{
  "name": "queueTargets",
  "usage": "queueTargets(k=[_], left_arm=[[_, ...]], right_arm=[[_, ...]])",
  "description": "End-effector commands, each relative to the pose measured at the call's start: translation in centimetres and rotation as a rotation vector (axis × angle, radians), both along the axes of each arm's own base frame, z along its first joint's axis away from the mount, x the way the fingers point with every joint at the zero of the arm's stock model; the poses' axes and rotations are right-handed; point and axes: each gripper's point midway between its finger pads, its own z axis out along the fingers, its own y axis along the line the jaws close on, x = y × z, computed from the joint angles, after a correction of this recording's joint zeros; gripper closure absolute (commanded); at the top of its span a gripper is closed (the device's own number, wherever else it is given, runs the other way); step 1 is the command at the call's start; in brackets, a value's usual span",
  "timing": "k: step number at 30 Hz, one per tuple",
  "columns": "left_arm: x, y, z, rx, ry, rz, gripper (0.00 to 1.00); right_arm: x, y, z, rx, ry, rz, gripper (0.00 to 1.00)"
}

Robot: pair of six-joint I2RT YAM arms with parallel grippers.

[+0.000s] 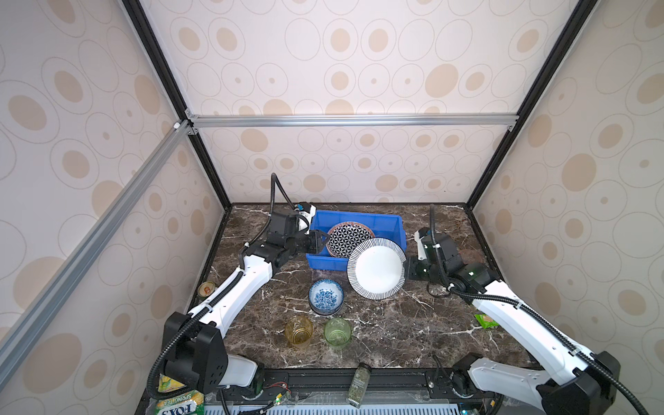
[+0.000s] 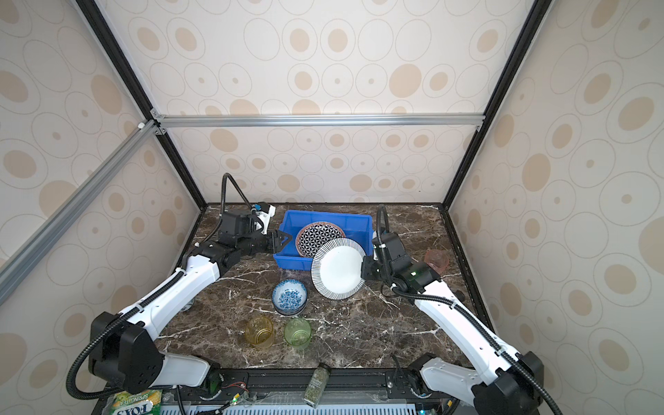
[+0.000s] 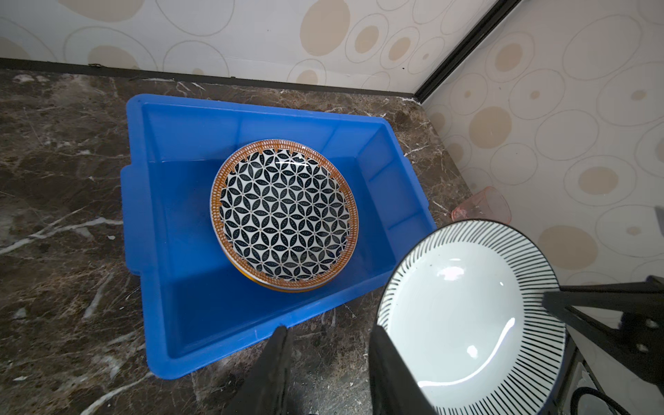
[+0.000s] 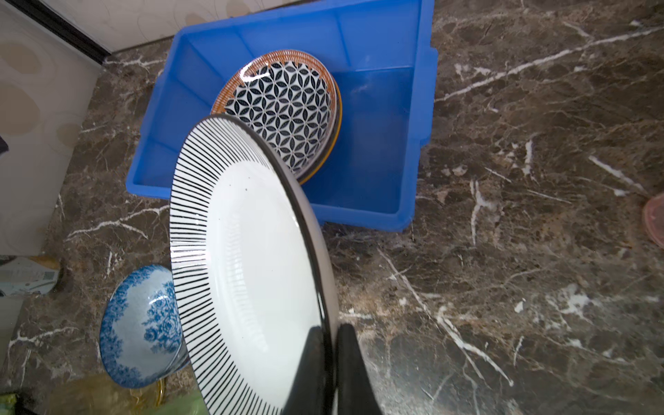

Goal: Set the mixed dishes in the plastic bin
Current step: 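Lift the striped plate with the right gripper toward the bin while the left withdraws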

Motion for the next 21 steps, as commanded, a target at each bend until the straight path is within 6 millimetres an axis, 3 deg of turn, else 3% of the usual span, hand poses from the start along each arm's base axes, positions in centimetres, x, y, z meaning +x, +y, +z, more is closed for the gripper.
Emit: queueTargets(k=[1,21], left_arm=[[0.8,-0.1,3.1,-0.051,-0.073,-0.020,0.63],[2.4,2.2,2.3,-0.074,-0.051,0.049,0.62]], right_arm=[[3.4,2.0,7.1,0.175,-0.213,-0.020,1.00],[12.4,4.5,5.8,0.439,-0.203,-0.068,1.00]])
